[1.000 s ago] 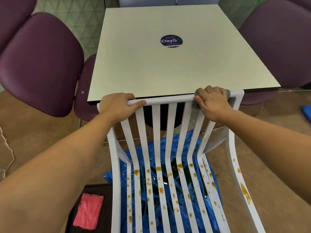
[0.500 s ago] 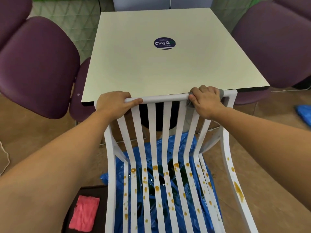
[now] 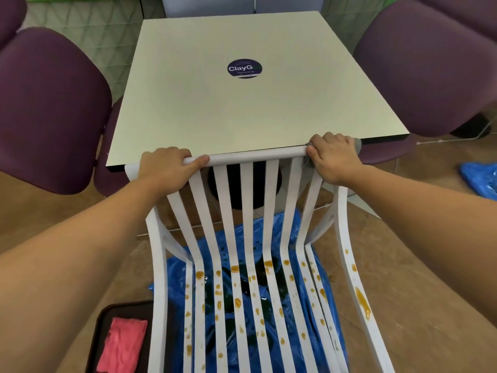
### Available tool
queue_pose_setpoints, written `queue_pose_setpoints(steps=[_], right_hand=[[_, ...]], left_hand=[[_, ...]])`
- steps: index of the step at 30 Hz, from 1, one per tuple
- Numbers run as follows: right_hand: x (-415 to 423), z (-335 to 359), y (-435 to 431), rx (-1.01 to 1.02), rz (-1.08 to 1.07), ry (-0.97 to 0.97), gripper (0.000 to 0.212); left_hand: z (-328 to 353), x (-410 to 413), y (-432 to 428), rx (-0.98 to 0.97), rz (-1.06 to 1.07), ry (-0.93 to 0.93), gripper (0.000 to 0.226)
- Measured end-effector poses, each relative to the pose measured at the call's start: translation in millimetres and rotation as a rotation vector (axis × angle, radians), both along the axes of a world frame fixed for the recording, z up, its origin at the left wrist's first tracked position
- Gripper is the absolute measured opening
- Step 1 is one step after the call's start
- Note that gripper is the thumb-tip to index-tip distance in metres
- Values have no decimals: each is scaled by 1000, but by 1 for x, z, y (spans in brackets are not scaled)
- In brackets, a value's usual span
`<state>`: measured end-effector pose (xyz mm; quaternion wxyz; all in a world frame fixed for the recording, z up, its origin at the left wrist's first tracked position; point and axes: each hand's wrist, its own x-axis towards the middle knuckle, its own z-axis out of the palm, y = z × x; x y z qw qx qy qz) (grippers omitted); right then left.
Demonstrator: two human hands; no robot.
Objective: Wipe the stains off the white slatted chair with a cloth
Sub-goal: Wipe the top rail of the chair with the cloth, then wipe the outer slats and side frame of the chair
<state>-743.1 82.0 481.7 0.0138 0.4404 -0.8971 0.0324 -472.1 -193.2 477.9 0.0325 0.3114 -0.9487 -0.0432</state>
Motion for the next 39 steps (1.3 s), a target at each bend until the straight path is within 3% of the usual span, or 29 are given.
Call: queue_pose_setpoints(steps=[6,13,16,18,21,24,30,34,37,39], right_hand=[[-1,-2,0,-8,12,22,37],[-5,-6,3,-58,40,16,37],[-10,-8,7,-88,84,33,36],[-14,-10,11,-113,103,32,36],[-23,-13,15,-169,120,4,35],[-30,-10,17,-239,117,-47,35],[-61,-26,25,-569,-106,-505,32],[-41,-28,33,-807,-180,-696,23],[-28,-36,43,-866,-266,-851,21],[-18,-56,56,-798,-313,-917,27]], left_hand=[[0,-52,52,0,-156,51,49],[23,-166,117,286,-321,-179,57],[29,-186,121,205,-383,-261,58],[21,-186,116,217,-373,-243,65],[13,-187,111,401,-239,-154,79],[18,-192,113,517,-140,-157,77],[17,-194,122,370,-113,-165,82],[16,-191,126,270,-111,-154,82],[17,-192,125,259,-105,-169,85],[18,-192,125,265,-106,-184,86]])
